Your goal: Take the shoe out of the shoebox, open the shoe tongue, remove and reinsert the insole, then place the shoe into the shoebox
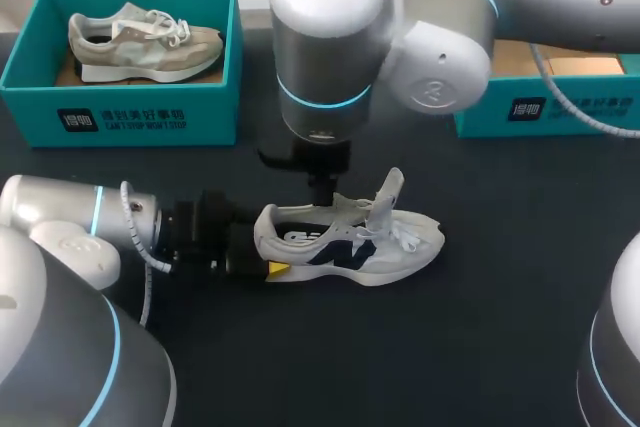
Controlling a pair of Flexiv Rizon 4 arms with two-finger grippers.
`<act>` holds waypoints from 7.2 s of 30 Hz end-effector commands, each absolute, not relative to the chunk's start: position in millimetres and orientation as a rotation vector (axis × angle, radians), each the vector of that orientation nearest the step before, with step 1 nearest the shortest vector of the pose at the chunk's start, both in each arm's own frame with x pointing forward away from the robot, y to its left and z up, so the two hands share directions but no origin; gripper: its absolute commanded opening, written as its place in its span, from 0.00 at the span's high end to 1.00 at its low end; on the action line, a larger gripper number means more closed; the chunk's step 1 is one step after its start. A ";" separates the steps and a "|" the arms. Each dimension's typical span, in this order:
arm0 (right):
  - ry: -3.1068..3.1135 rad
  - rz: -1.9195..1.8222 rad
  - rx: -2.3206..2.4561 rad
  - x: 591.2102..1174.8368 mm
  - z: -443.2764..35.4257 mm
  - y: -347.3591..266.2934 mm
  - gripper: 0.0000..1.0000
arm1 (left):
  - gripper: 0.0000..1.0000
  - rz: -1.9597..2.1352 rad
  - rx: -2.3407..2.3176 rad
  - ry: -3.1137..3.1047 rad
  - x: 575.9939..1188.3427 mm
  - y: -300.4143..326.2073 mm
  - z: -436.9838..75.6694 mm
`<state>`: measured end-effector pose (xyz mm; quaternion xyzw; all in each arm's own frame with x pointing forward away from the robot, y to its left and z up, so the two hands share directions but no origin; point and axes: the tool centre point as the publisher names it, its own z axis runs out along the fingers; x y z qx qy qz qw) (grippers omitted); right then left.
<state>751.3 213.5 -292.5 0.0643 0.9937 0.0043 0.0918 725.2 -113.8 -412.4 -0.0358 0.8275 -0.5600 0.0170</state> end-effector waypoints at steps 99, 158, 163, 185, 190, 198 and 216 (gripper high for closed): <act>3.082 0.377 -0.012 758.6 -304.9 250.8 1.00 | 1.00 -1.741 -0.112 2.570 724.5 -114.2 -412.9; 3.393 1.193 0.205 749.0 -308.0 275.3 0.49 | 1.00 -1.741 -0.112 2.570 724.5 -114.2 -412.9; 3.395 1.226 0.179 747.2 -311.9 280.1 0.55 | 1.00 -1.741 -0.112 2.570 724.5 -114.2 -412.9; 3.479 1.320 0.003 737.9 -317.1 288.5 1.00 | 1.00 -1.741 -0.112 2.570 724.5 -114.2 -412.9; 3.459 1.342 -0.020 737.2 -304.1 285.2 1.00 | 1.00 -1.741 -0.112 2.570 724.5 -114.2 -412.9; 3.244 1.542 0.159 751.8 -256.6 283.3 1.00 | 1.00 -1.741 -0.112 2.570 724.5 -114.2 -412.9; 2.957 1.740 0.184 784.5 -190.5 305.9 1.00 | 1.00 -1.741 -0.112 2.570 724.5 -114.2 -412.9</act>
